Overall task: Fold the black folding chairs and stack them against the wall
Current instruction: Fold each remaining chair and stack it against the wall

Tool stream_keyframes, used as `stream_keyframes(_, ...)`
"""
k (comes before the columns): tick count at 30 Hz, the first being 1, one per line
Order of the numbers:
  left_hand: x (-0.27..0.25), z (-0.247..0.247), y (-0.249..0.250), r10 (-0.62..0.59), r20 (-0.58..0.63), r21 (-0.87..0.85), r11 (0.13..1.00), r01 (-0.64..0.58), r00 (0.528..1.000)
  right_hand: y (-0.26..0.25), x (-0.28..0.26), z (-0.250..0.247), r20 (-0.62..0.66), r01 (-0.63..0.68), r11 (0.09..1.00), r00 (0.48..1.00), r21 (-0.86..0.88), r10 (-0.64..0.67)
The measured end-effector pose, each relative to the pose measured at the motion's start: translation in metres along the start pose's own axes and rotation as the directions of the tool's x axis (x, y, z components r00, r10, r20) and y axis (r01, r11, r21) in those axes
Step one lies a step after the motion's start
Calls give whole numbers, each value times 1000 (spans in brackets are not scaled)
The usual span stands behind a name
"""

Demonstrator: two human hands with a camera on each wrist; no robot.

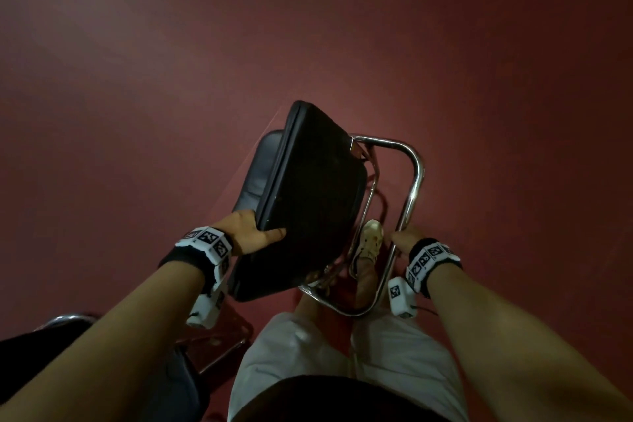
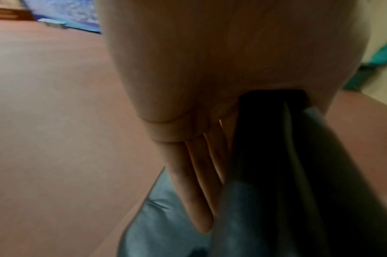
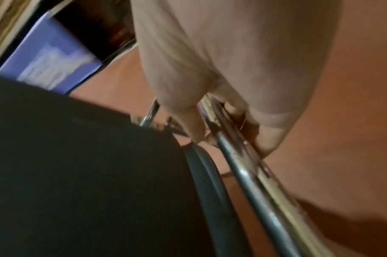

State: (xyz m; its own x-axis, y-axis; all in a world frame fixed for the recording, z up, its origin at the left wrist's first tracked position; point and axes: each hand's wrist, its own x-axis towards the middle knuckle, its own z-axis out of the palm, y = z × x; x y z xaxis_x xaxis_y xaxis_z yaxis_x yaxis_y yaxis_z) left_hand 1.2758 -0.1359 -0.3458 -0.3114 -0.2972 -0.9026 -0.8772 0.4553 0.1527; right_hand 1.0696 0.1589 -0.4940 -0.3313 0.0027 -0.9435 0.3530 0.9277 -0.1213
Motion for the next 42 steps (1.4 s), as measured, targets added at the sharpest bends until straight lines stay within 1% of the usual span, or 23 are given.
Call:
stream_keyframes(1,-1,4,2,3,-8,-6,1000,-3,1000,11,18,3,6,1,999,1000,53,-1)
stream_keyframes(3,-2,11,5,-1,-18,1,1000,1,1000,39,83,18,51,17,987,998,160,-26)
stream_keyframes(5,-8,19,10,20,-36,17,1000,-20,999,37,79,28,76,48,959,995,280,-72)
stream_keyframes(6,-11,22,14,14,-44,40,999,-13,999,26,60,35,68,62,940,994,336,-90)
stream_keyframes(8,-22,26,27,9,-50,89,996,-5,999,-25,-51,34,9,112,921,992,374,-125)
stream_keyframes(9,-29,28,34,26,-52,93,995,-21,998,-41,-88,33,-3,151,906,987,395,-163)
stream_keyframes(10,-36,31,41,43,-52,82,996,-39,998,-52,-109,33,5,175,887,981,428,-196)
stream_keyframes(11,-40,34,46,72,-53,62,996,-69,996,-57,-123,32,24,167,876,980,451,-199)
stream_keyframes(13,-48,38,53,120,-58,44,992,-118,991,-56,-138,27,13,157,845,982,511,-190)
stream_keyframes(16,-57,46,63,180,-9,95,979,-178,984,-34,-135,23,14,133,821,985,555,-170)
stream_keyframes(18,-64,56,67,225,4,146,964,-223,974,-29,-143,26,27,140,829,983,541,-183)
stream_keyframes(20,-69,68,72,255,4,149,956,-253,967,-37,-160,31,41,160,845,977,509,-210)
stream_keyframes(23,-72,79,79,276,-1,161,949,-272,961,-54,-189,24,-22,242,874,966,422,-257)
stream_keyframes(26,-71,74,84,298,-17,166,942,-292,954,-61,-208,13,-72,299,891,954,341,-292)
stream_keyframes(30,-71,74,87,298,36,186,936,-299,954,-51,-218,5,-104,334,908,942,252,-318)
stream_keyframes(32,-73,84,93,284,37,199,938,-286,958,-38,-216,4,-108,365,906,931,214,-349)
stream_keyframes(34,-72,97,98,257,44,219,940,-260,966,-24,-215,2,-122,372,908,927,192,-354)
stream_keyframes(36,-72,112,107,261,56,202,942,-267,964,-9,-211,-6,-122,356,912,933,202,-338)
stream_keyframes(38,-74,123,119,304,67,145,939,-311,950,5,-209,-17,-113,340,914,940,221,-323)
stream_keyframes(40,-79,131,142,340,76,140,927,-348,937,22,-206,-38,-115,329,908,944,260,-309)
stream_keyframes(42,-84,137,167,386,69,160,906,-392,920,37,-207,-57,-134,323,886,946,334,-294)
